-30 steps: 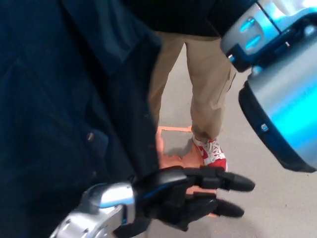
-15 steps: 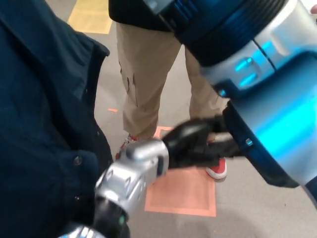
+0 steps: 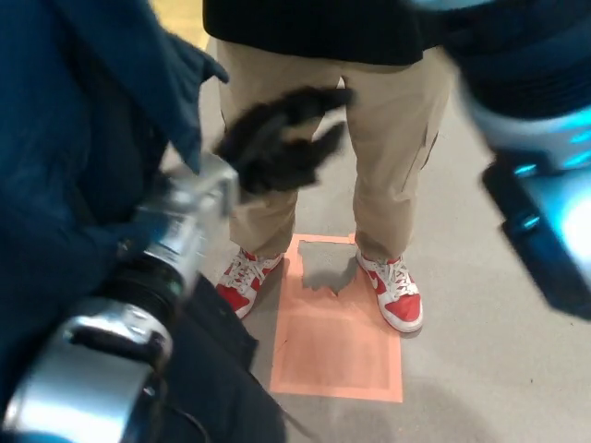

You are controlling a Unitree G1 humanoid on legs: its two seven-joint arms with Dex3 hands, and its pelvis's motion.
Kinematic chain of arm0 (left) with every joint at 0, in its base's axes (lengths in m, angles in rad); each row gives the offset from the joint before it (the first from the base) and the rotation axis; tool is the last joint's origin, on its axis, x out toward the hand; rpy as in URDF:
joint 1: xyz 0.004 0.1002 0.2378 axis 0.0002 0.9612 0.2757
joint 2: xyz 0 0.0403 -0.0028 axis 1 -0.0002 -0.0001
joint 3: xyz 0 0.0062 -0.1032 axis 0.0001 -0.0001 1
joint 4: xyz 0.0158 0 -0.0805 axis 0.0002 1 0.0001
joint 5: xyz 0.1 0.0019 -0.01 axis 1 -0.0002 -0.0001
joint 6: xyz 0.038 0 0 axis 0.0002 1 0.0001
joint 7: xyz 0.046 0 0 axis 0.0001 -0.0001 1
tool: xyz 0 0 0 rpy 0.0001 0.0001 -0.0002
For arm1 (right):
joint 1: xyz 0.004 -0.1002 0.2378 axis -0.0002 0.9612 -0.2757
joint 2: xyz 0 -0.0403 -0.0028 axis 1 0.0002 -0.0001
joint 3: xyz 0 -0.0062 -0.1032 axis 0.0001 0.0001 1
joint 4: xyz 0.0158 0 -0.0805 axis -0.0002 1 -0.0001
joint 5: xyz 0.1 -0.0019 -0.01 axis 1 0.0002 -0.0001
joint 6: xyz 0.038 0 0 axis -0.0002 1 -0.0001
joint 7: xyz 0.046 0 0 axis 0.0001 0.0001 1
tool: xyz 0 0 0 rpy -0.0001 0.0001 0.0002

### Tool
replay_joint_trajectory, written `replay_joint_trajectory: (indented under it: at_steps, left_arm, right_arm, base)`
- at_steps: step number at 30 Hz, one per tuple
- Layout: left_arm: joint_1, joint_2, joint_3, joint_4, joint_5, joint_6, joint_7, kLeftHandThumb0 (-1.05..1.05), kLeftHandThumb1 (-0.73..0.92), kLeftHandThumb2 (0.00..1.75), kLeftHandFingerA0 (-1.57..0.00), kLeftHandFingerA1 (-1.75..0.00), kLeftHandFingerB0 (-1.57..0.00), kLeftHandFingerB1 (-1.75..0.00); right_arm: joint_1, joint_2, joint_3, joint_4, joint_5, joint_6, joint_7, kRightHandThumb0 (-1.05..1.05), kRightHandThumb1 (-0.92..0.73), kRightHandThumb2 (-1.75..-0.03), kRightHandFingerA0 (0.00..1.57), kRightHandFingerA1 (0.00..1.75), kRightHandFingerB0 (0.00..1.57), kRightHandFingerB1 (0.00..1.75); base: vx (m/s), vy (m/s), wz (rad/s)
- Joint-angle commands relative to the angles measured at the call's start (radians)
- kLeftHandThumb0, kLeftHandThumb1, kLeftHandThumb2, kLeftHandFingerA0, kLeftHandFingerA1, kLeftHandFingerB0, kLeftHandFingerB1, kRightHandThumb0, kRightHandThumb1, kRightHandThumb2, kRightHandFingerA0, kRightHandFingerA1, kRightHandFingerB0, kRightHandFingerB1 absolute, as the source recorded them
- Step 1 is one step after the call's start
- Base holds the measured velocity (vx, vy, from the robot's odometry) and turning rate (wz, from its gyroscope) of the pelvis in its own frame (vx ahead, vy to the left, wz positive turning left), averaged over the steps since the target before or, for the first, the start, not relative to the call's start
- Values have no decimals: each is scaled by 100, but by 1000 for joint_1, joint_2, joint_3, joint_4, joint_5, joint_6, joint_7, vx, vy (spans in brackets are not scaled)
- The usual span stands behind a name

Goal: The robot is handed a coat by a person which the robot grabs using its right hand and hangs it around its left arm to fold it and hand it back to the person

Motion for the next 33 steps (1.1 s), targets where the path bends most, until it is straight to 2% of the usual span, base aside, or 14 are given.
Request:
replay_joint_trajectory:
  at_steps: [1, 6, 7, 9, 15, 16, 19, 20, 22, 23, 24, 25, 30, 33]
  left_arm:
    - [-53, 148, 125, 126, 5, -143, 104, -36, 51, 108, 0, -48, 0, -46]
    - [-30, 188, 183, 152, 2, -158, 100, -36, 52, 108, 0, -49, 0, -47]
    - [-26, 194, 187, 156, 6, -165, 97, -73, 86, 66, -16, -31, -21, -31]
    - [-13, 201, 198, 162, 11, -179, 90, -74, 84, 65, -17, -32, -22, -31]
    - [29, 213, 213, 161, 19, -198, 60, -72, 83, 65, -18, -30, -20, -29]
    - [35, 213, 213, 160, 19, -196, 55, -36, 50, 106, 0, -48, 0, -47]
    - [43, 220, 213, 154, 19, -192, 44, -36, 51, 107, 0, -48, 0, -48]
    - [44, 222, 213, 154, 19, -192, 43, -74, 63, 99, -13, -46, 0, -38]
    - [45, 227, 216, 158, 18, -195, 42, -75, 64, 99, -14, -46, 0, -37]
    - [47, 229, 218, 157, 16, -194, 42, -75, 82, 65, -17, -30, -10, -26]
    - [50, 231, 221, 156, 14, -192, 43, -75, 82, 65, -17, -30, -10, -26]
    - [53, 235, 224, 155, 12, -189, 50, -37, 49, 106, 0, -47, 0, -48]
    - [52, 235, 231, 145, 6, -184, 40, -36, 51, 107, 0, -47, 0, -48]
    - [55, 235, 235, 132, 3, -188, 41, -37, 49, 106, 0, -47, 0, -48]
  right_arm:
    - [132, -238, -188, -256, 102, 246, 158, -32, -83, -65, 115, 58, 109, 67]
    - [353, -356, -322, -319, 175, 187, 143, -35, -88, -66, 115, 60, 110, 66]
    - [389, -368, -347, -323, 187, 183, 137, -35, -88, -66, 117, 59, 110, 66]
    - [461, -395, -391, -348, 212, 202, 132, -36, -88, -66, 115, 60, 108, 66]
    - [812, -484, -562, -317, 297, 46, 125, -35, -86, -65, 115, 57, 109, 64]
    - [888, -500, -590, -291, 291, 2, 116, -43, -85, -68, 117, 55, 113, 57]
    - [1056, -522, -651, -231, 279, -89, 89, -37, -87, -65, 119, 60, 113, 60]
    - [1098, -522, -660, -233, 267, -84, 74, -36, -88, -66, 117, 60, 112, 61]
    - [1152, -517, -665, -239, 248, -64, 48, -34, -88, -66, 117, 59, 110, 63]
    - [1183, -510, -663, -238, 243, -58, 41, -30, -88, -66, 114, 60, 104, 65]
    - [1212, -505, -661, -236, 242, -52, 39, -30, -88, -66, 114, 60, 104, 65]
    - [1275, -497, -641, -210, 232, -89, 43, -29, -85, -66, 112, 61, 107, 69]
    - [1515, -502, -524, -104, 141, -269, 22, -24, -85, -65, 113, 64, 101, 67]
    - [1581, -538, -432, 23, 47, -352, -45, -23, -83, -64, 105, 71, 97, 80]
  base:
    - [0, 0, 0]
    - [0, 0, 0]
    - [0, 0, 0]
    - [0, 0, 0]
    - [0, 0, 0]
    - [0, 0, 0]
    - [0, 0, 0]
    - [0, 0, 0]
    - [0, 0, 0]
    - [0, 0, 0]
    - [0, 0, 0]
    - [0, 0, 0]
    - [0, 0, 0]
    - [0, 0, 0]
